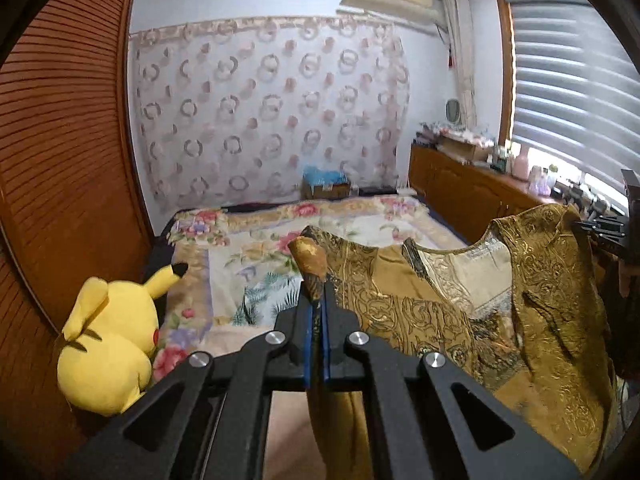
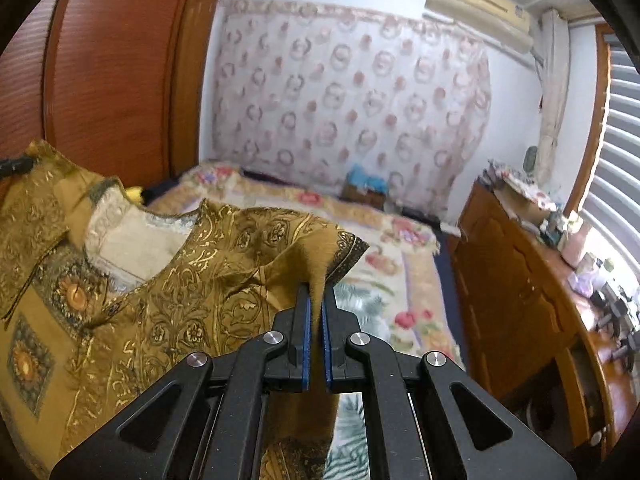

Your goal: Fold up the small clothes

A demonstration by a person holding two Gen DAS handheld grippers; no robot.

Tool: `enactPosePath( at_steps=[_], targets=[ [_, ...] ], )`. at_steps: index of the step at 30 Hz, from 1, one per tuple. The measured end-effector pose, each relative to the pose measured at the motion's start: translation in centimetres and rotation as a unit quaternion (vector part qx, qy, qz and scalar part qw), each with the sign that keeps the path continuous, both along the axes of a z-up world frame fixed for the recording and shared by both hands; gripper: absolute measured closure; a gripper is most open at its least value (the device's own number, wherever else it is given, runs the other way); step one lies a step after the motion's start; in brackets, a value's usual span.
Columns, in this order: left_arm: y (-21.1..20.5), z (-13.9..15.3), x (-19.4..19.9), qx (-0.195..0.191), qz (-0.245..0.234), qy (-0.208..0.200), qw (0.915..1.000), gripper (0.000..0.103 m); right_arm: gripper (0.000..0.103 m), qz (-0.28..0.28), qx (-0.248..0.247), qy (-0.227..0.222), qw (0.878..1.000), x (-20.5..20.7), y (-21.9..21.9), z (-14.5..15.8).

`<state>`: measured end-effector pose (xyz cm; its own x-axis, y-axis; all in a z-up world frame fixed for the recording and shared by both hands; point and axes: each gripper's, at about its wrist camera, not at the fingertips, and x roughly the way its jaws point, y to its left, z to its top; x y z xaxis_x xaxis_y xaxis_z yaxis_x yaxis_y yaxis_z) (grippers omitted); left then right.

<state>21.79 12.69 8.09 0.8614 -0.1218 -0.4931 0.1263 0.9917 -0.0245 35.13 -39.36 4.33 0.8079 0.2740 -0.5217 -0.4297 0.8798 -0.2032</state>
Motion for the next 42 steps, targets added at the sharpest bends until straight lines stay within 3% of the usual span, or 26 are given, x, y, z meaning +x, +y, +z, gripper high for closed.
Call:
enactPosePath(
  at_steps=[5,10,18,23,27,30,33,36,37,38,42],
  targets=[
    [-1.5,-2.2,-3.2,0.005,-0.008,0.010,0.9999,0.103,0.101,0.011,-0.003,0.020,1.000,-2.5,0.1,-3.4],
    [-2.3,-3.2,-9.4,-0.005,-0.022,0.001,0.9998,0.103,0.101,0.029,0.020,0.023,0.999,-8.0,-1.1,-4.4],
    [-1.2,-6.8,-18.4,-0.064,-0.020,0.003,0.9978,0.103,0.101,0.032,0.060,0.033,0.997,-16.5,-5.5,-5.8],
    [-1.4,-10.1,-21.2,-0.074,-0.010,0.037,0.9965,0.102,0.101,0.035,0.072,0.062,0.995,-20.1,-7.4,-8.0],
    [-1.9,-12.8,-22.5,-0.060,-0.009,0.074,0.9954,0.098,0.101,0.036,0.055,0.102,0.993,-21.6,-7.5,-11.3],
    [-1.6,-13.1,-23.3,-0.053,-0.009,0.076,0.9957,0.087,0.100,0.033,0.039,0.119,0.992,-21.9,-7.5,-13.1],
    [-0.8,-11.7,-23.8,-0.055,-0.004,0.058,0.9968,0.074,0.094,0.030,0.044,0.117,0.992,-21.9,-7.8,-12.7],
    [0.0,-10.1,-24.0,-0.053,0.000,0.040,0.9978,0.057,0.083,0.028,0.044,0.098,0.994,-21.9,-8.2,-11.3],
    [0.4,-9.9,-23.5,-0.050,0.000,0.039,0.9980,0.047,0.074,0.029,0.046,0.096,0.994,-21.9,-8.2,-11.0],
    [0.6,-9.7,-23.0,-0.046,0.001,0.041,0.9981,0.044,0.065,0.027,0.046,0.091,0.994,-21.6,-8.3,-10.6],
    [1.4,-9.7,-20.2,-0.028,0.017,0.051,0.9981,0.044,0.060,0.017,0.044,0.076,0.996,-19.9,-8.0,-9.8]
  ],
)
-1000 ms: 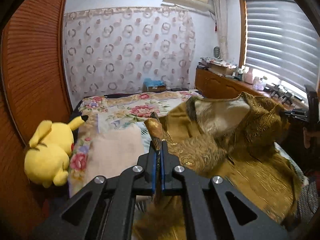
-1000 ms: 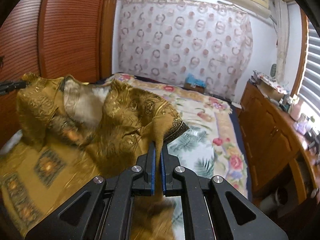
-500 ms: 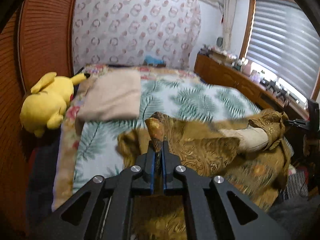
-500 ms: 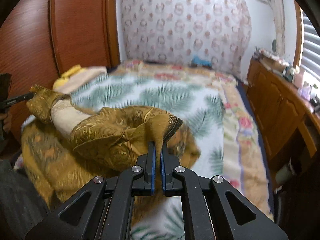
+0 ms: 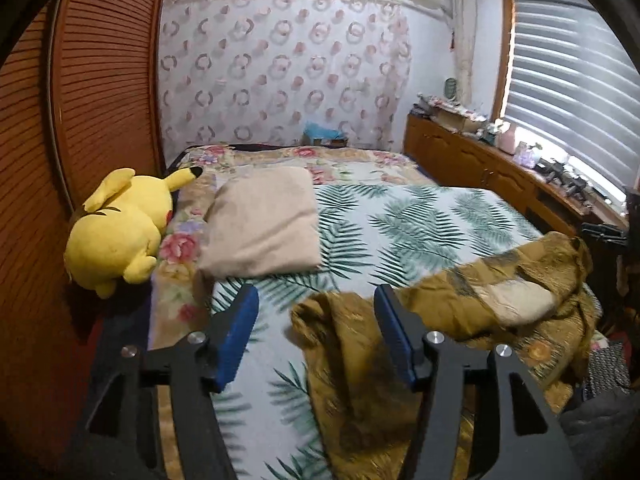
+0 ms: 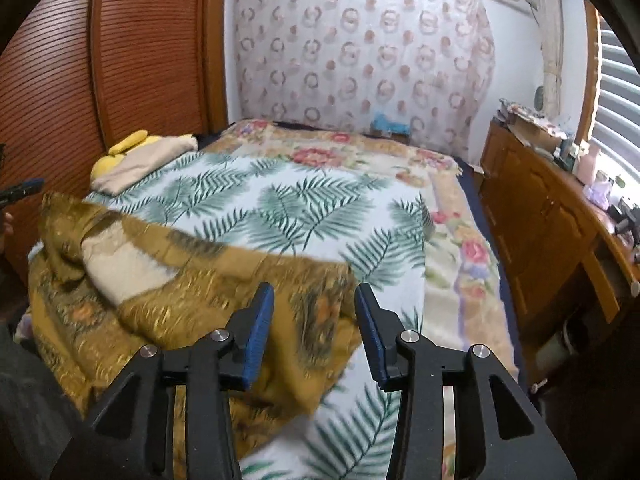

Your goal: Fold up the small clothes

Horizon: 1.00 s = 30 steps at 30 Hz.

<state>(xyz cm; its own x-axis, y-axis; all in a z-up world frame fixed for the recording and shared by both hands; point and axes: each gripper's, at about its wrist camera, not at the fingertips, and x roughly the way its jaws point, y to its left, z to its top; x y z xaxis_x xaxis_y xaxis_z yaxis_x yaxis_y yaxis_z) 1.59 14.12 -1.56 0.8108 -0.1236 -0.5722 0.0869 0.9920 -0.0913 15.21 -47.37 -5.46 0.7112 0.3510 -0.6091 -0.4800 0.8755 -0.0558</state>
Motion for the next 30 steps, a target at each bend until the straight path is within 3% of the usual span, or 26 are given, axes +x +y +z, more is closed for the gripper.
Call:
enactPosePath(
  at_steps=[10,17,30],
  targets=[
    [0.6,-4.1,6.0,-0.007,-0.011,0.065,0.9978,0.044,0.053,-0.010,-0.017,0.031,0.999,6.2,2.1,-2.8],
    [-1.1,-7.0,6.3,0.005,-0.032,0.110,0.9934,0.044,0.049,-0.020,-0.030,0.070,0.997,8.1,2.5,-5.9],
    [-1.4,-8.0,6.4,0.005,-0.033,0.125,0.9916,0.044,0.034,-0.041,-0.036,0.090,0.994,8.9,1.7,-7.2]
  ],
)
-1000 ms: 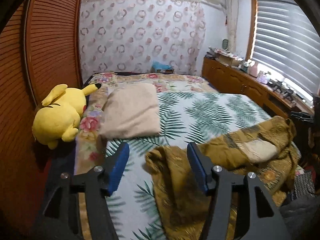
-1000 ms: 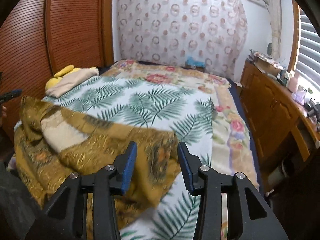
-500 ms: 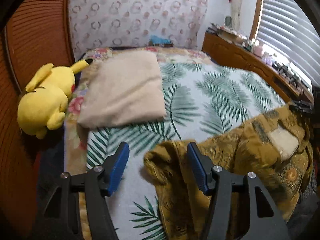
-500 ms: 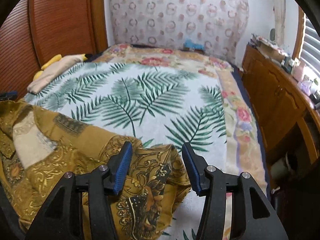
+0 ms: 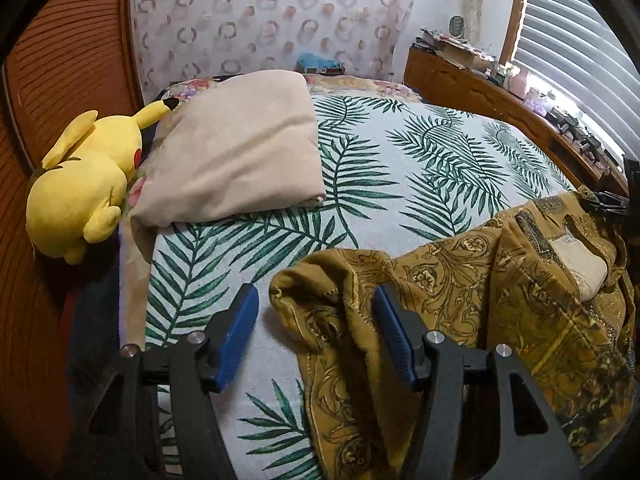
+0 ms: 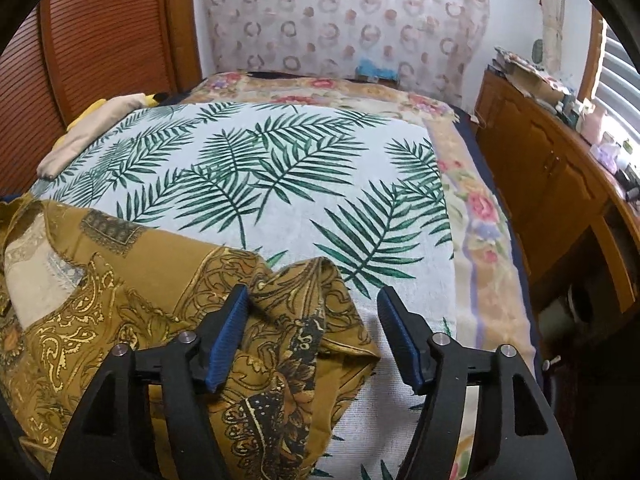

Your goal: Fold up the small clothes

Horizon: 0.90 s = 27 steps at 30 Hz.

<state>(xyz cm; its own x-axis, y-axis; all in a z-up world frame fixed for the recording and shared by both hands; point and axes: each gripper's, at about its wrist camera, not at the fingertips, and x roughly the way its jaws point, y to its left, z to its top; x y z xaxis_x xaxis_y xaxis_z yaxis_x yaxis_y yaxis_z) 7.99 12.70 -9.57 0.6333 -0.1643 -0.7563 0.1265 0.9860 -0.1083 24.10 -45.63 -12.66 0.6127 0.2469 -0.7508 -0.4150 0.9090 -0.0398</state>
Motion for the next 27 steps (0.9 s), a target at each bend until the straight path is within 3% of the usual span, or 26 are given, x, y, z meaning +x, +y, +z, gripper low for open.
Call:
enactPosePath(
  at_steps=[11,13,15,19,20,24,27],
  targets=[
    [0.0,-0.4,0.2,-0.006,0.001,0.004,1.0000,0.044,0.033,0.015,0.010,0.025,1.000,0.5,0.0,-1.0],
    [0.0,-0.5,0.2,-0.009,-0.001,0.003,1.0000,0.044,0.038,0.019,0.013,0.025,0.999,0.4,-0.1,-1.0],
    [-0.1,-0.5,0.1,-0.016,-0.010,0.001,0.9998,0.055,0.051,0.031,0.021,0.027,0.999,0.2,0.1,-0.9],
    [-0.6,-0.3,-0.2,-0.038,-0.029,0.007,0.9988,0.093,0.084,0.063,0.035,0.034,0.997,-0.5,0.5,-0.8],
    [-0.8,-0.1,-0.5,-0.040,-0.031,0.004,0.9987,0.100,0.086,0.070,0.038,0.033,0.996,-0.8,0.6,-0.7],
    [-1.2,3.3,-3.0,-0.071,-0.032,-0.045,0.9959,0.101,0.092,0.074,0.061,0.012,0.995,-2.8,0.2,0.7],
    [-1.2,7.6,-6.1,-0.099,-0.035,-0.103,0.9891,0.101,0.093,0.071,0.091,-0.024,0.993,-5.2,-0.6,3.4]
  ],
)
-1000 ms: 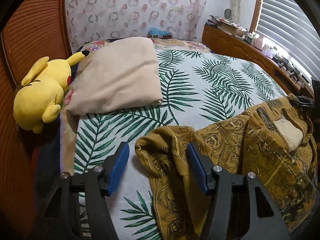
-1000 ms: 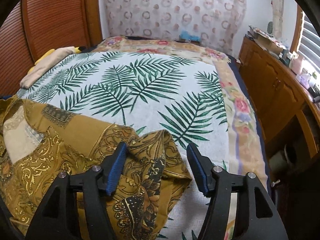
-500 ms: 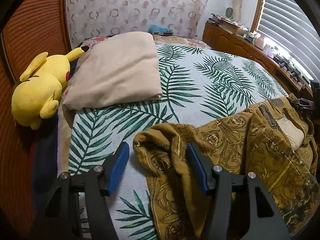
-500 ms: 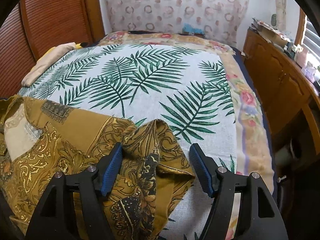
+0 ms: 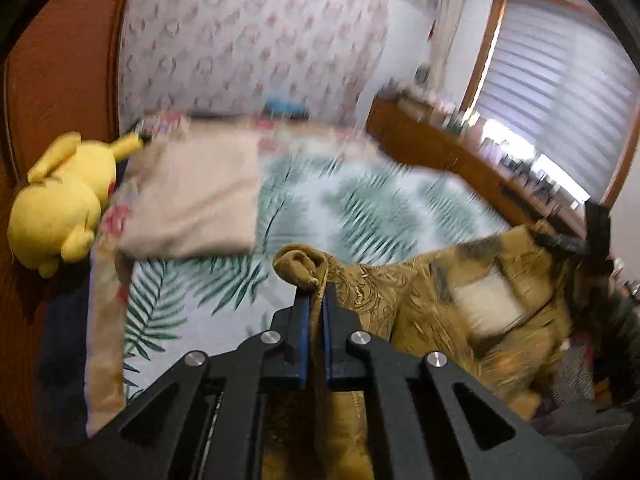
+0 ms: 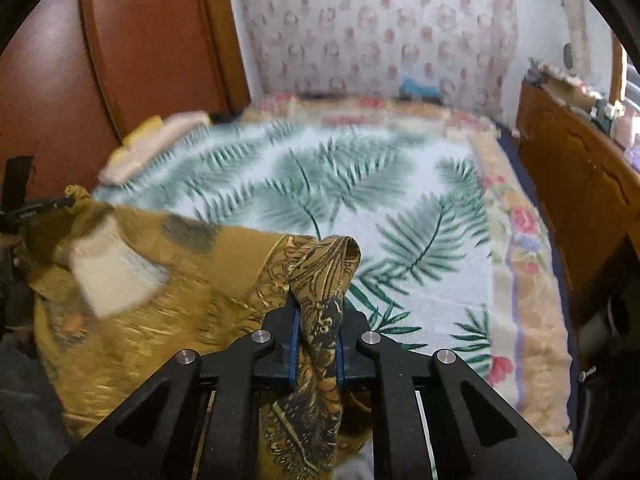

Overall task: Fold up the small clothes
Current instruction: 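Lift the hem high with both grippers and fold it over toward the collar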

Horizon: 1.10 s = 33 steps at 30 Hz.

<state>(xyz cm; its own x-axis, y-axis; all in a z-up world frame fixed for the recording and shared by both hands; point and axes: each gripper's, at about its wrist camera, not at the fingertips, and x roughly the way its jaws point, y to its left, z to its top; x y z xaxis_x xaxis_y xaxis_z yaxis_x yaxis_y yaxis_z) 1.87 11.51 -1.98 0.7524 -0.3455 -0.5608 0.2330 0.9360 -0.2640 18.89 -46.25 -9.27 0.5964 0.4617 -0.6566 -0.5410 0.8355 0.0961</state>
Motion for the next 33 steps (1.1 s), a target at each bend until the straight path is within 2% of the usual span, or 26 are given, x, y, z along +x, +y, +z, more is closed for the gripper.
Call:
enactPosePath(
  at_steps=[4,6,11,15,21,24,27,29,33],
  targets=[
    [-0.7,5.5,-3.3,-0.007,-0.008,-0.065,0.9978,0.101,0.094,-0.007,0.036,-0.058,0.998,-4.0,-1.2,5.5],
    [-0.8,8.8,-4.7,-0.014,-0.014,-0.100,0.9948,0.101,0.094,-0.005,0.053,-0.096,0.994,-6.4,-1.8,9.5],
    [-0.7,17.2,-7.8,-0.037,-0.027,-0.183,0.9820,0.101,0.094,0.008,0.069,-0.178,0.982,-11.4,-2.2,18.6],
    [-0.3,23.4,-9.5,-0.025,-0.016,-0.243,0.9696,0.101,0.095,0.008,0.063,-0.263,0.963,-15.3,-2.1,26.1],
    [1.2,30.5,-11.4,-0.021,-0.001,-0.310,0.9505,0.101,0.095,0.007,0.055,-0.350,0.935,-18.9,-2.2,35.6],
    [2.2,32.8,-12.3,-0.006,0.018,-0.337,0.9413,0.101,0.095,0.002,0.054,-0.370,0.928,-19.5,-2.6,38.6],
    [3.2,33.2,-12.4,0.000,0.028,-0.343,0.9389,0.101,0.095,-0.001,0.058,-0.362,0.930,-18.7,-3.1,40.2],
    [4.0,32.5,-11.7,0.001,0.036,-0.335,0.9415,0.101,0.095,-0.004,0.055,-0.350,0.935,-17.9,-3.3,40.2],
    [5.3,29.7,-7.7,0.002,0.047,-0.291,0.9555,0.101,0.095,0.000,0.053,-0.322,0.945,-16.1,-3.2,38.3]
  ],
)
